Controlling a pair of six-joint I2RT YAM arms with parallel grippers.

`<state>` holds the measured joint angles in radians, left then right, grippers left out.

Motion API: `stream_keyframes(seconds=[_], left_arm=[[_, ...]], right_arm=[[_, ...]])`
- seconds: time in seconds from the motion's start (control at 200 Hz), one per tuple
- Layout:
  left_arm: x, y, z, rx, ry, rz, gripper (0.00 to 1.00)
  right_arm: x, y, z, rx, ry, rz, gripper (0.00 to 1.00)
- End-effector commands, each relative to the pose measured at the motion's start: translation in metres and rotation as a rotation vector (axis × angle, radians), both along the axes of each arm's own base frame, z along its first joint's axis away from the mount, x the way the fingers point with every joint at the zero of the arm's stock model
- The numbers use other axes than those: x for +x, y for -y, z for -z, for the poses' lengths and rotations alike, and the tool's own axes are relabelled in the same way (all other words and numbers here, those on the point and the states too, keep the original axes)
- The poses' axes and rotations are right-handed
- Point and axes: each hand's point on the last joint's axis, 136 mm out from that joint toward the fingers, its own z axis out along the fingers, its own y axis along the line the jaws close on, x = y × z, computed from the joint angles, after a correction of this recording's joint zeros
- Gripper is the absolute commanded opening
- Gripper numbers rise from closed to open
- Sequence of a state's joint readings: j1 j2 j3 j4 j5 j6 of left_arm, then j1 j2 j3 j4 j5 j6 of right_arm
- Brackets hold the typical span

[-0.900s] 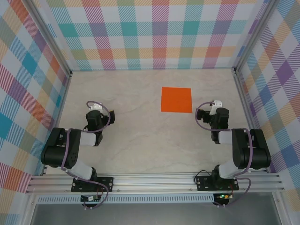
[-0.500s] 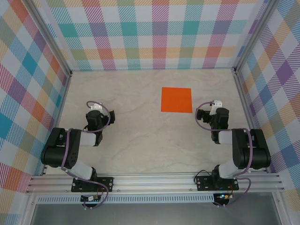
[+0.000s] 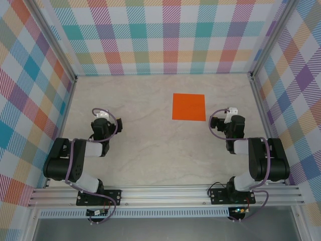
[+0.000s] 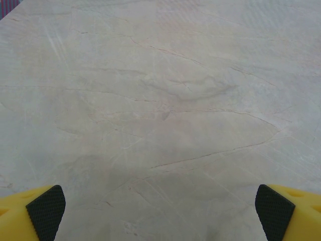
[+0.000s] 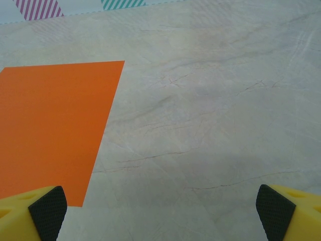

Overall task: Fold a paper plane with a square sheet of paper (fold left side to right side)
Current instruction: Pick up the square sheet of paper from the top-center of the table.

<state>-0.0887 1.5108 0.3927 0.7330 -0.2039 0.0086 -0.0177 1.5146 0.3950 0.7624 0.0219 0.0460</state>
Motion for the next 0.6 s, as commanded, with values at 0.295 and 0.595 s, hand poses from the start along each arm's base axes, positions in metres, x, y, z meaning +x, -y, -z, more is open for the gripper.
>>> stream_keyframes(seconds=[0.295, 0.595], left_arm=[[-0.028, 0.056, -0.063, -0.343, -0.226, 0.068, 1.0], [-0.021, 0.231, -0.06, -0.48, -0.444, 0.467, 1.0]], right_arm=[[-0.008, 0.001, -0.039, 0.116, -0.132, 0.083, 1.0], [-0.001, -0.026, -0.049, 0.282, -0.34, 0.061, 1.0]])
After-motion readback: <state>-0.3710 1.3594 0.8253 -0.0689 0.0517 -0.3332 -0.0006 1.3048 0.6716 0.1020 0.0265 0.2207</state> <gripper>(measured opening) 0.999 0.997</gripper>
